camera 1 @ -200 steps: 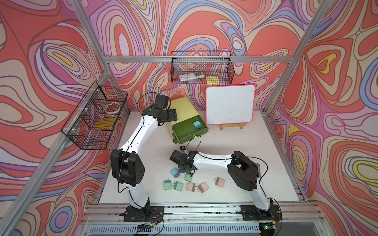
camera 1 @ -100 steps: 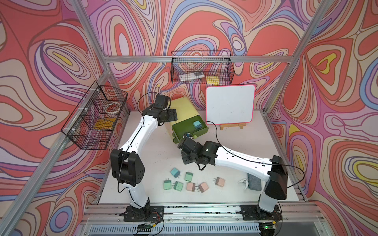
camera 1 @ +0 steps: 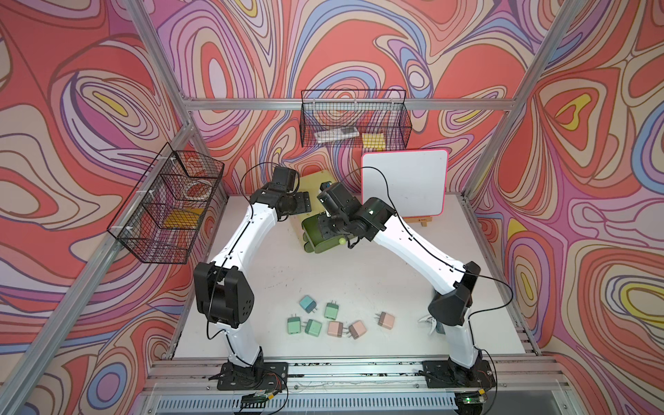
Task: Place the plugs into the drawer by color
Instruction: Place the plug in the drawer.
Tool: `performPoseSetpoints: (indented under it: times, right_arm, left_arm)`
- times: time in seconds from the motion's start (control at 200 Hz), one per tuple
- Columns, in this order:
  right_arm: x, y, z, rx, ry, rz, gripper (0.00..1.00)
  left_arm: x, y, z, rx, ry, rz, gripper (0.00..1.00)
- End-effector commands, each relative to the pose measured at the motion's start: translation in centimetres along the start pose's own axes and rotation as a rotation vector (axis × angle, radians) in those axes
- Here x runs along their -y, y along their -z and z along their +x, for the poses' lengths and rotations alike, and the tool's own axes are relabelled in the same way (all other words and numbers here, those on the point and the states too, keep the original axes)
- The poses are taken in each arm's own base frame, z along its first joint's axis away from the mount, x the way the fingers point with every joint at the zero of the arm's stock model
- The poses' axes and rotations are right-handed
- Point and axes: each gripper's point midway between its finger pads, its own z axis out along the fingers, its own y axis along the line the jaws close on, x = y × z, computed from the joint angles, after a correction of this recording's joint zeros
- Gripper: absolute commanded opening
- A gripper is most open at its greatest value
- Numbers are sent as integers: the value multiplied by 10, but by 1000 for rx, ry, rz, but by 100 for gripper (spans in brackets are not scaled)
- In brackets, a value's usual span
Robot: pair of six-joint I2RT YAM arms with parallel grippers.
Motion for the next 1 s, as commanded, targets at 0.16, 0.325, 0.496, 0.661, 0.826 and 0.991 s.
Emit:
performPoseSetpoints:
  times: [0.16, 0.325, 0.496, 0.661, 0.826, 0.991]
  right_arm:
    - [4, -42, 5, -88, 69, -66, 26]
    - [1, -57, 8, -103, 64, -103, 27]
    - [-1, -68, 13, -120, 55, -131, 27]
    - [-8, -76, 18, -130, 46, -169, 28]
    - [-11, -83, 23, -146, 49, -188, 28]
    - [-12, -87, 27, -157, 54, -191, 28]
  left_arm:
    - [-14, -6, 11, -47, 3, -45, 86]
    - [-15, -7, 12, -52, -3, -48, 86]
    - [-12, -7, 13, -58, 1, -36, 86]
    - [-12, -8, 14, -62, 5, -32, 86]
    - [-13, -8, 14, -61, 3, -37, 86]
    - [-13, -8, 14, -61, 2, -37, 86]
